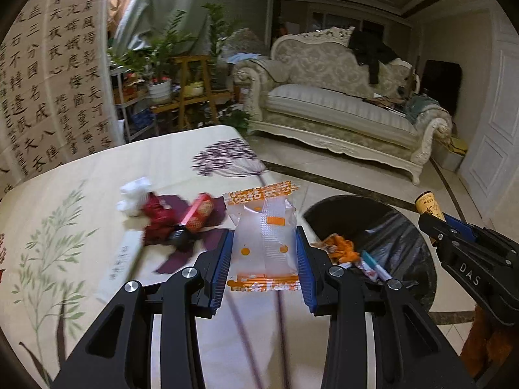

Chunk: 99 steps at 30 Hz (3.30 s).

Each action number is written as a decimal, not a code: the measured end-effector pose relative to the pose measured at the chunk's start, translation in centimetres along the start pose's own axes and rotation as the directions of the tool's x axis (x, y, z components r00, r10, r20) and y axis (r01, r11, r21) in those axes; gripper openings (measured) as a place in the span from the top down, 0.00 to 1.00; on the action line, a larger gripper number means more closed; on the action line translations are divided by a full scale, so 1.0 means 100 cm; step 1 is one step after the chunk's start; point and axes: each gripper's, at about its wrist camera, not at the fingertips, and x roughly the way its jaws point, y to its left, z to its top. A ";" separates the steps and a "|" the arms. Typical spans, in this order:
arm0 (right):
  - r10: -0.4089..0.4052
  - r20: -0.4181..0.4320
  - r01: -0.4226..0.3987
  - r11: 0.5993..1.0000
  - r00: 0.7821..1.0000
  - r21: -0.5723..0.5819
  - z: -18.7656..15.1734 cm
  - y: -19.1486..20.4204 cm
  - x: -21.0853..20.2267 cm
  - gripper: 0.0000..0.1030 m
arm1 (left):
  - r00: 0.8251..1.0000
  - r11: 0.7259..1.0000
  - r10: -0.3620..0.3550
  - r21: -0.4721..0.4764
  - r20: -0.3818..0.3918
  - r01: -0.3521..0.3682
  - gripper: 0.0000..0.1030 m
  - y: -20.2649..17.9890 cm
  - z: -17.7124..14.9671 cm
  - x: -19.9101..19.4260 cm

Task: Collect trash
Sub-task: 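Carry the gold bottle and clear packet over the bin, then open both grippers over the bin to drop the bottle and packet, then move both open grippers back over the table items, then grasp the white lotion tube with the left gripper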

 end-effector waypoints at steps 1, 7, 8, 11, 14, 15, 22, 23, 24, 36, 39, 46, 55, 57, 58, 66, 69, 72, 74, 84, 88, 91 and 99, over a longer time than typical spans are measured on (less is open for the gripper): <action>-0.005 0.000 0.005 1.000 1.000 0.006 0.000 -0.003 0.001 0.78 | 1.000 1.000 -0.007 0.006 -0.001 0.007 0.63 -0.005 0.001 0.003; -0.033 -0.012 0.034 0.999 0.999 0.042 -0.002 -0.025 0.014 0.78 | 0.999 0.999 -0.031 0.038 -0.009 0.031 0.63 -0.033 0.008 0.025; -0.035 -0.014 0.036 0.998 0.999 0.047 -0.002 -0.027 0.016 0.78 | 0.999 0.999 -0.032 0.043 -0.012 0.033 0.63 -0.036 0.009 0.028; -0.044 -0.021 0.045 0.997 0.999 0.060 -0.003 -0.036 0.023 0.78 | 0.999 0.997 -0.037 0.060 -0.020 0.038 0.63 -0.047 0.012 0.038; -0.048 -0.027 0.050 0.996 0.998 0.070 -0.001 -0.042 0.029 0.77 | 0.999 0.997 -0.037 0.071 -0.029 0.039 0.63 -0.057 0.014 0.046; -0.049 -0.027 0.051 0.996 0.998 0.072 -0.001 -0.042 0.030 0.77 | 0.999 0.996 -0.036 0.074 -0.034 0.039 0.63 -0.060 0.015 0.049; -0.051 -0.029 0.053 0.995 0.998 0.085 0.003 -0.051 0.041 0.77 | 0.998 0.995 -0.035 0.088 -0.058 0.040 0.62 -0.069 0.017 0.062; -0.053 -0.029 0.055 0.995 0.998 0.087 0.003 -0.052 0.042 0.77 | 0.997 0.995 -0.034 0.092 -0.063 0.040 0.62 -0.071 0.016 0.064; -0.054 -0.029 0.056 0.995 0.998 0.088 0.003 -0.053 0.043 0.77 | 0.997 0.995 -0.033 0.096 -0.067 0.039 0.61 -0.073 0.016 0.065; -0.069 -0.026 0.071 0.992 0.997 0.106 0.001 -0.060 0.041 0.66 | 0.996 0.998 -0.025 0.062 -0.089 0.030 0.30 -0.070 0.012 0.070; -0.071 -0.028 0.074 0.991 0.997 0.110 0.001 -0.061 0.040 0.65 | 0.996 0.997 -0.017 0.069 -0.082 0.022 0.28 -0.069 0.012 0.068; -0.069 -0.028 0.072 0.991 0.997 0.110 0.001 -0.056 0.039 0.54 | 0.997 0.998 -0.001 0.062 -0.071 0.005 0.25 -0.060 0.012 0.055; -0.022 -0.031 0.024 0.997 0.999 0.072 -0.001 -0.027 0.035 0.51 | 0.996 0.998 0.059 0.031 -0.061 -0.057 0.25 -0.023 0.010 0.035; -0.005 -0.034 0.007 0.998 0.999 0.060 -0.001 -0.017 0.034 0.51 | 0.995 0.996 0.082 0.020 -0.059 -0.081 0.25 -0.011 0.009 0.029; 0.007 -0.036 -0.006 0.999 0.999 0.052 -0.001 -0.011 0.034 0.51 | 0.993 0.995 0.099 0.013 -0.058 -0.098 0.25 -0.003 0.008 0.026; 0.091 -0.054 -0.092 0.995 0.994 -0.025 -0.003 0.039 0.032 0.50 | 0.976 0.977 0.208 -0.037 -0.070 -0.211 0.25 0.053 -0.002 0.012; 0.121 -0.063 -0.124 0.991 0.991 -0.056 -0.004 0.059 0.031 0.50 | 0.964 0.965 0.248 -0.065 -0.096 -0.254 0.25 0.078 -0.008 0.013; 0.142 -0.073 -0.148 0.986 0.987 -0.079 -0.006 0.073 0.031 0.50 | 0.955 0.956 0.267 -0.093 -0.127 -0.279 0.25 0.098 -0.012 0.014; 0.153 -0.082 -0.160 0.983 0.985 -0.091 -0.006 0.081 0.033 0.50 | 0.950 0.952 0.273 -0.102 -0.150 -0.290 0.25 0.110 -0.014 0.018; 0.171 -0.104 -0.184 0.974 0.980 -0.132 -0.006 0.108 0.034 0.50 | 0.952 0.963 0.195 -0.137 -0.235 -0.231 0.36 0.138 -0.019 0.036; 0.172 -0.111 -0.187 0.972 0.979 -0.142 -0.006 0.113 0.037 0.50 | 0.957 0.971 0.173 -0.123 -0.233 -0.205 0.58 0.137 -0.020 0.037; 0.174 -0.116 -0.190 0.970 0.978 -0.148 -0.006 0.117 0.038 0.50 | 0.961 0.974 0.169 -0.110 -0.221 -0.197 0.68 0.136 -0.022 0.034; 0.188 -0.122 -0.207 0.964 0.974 -0.168 -0.005 0.131 0.038 0.50 | 0.970 0.973 0.156 -0.139 -0.184 -0.183 0.75 0.142 -0.026 0.017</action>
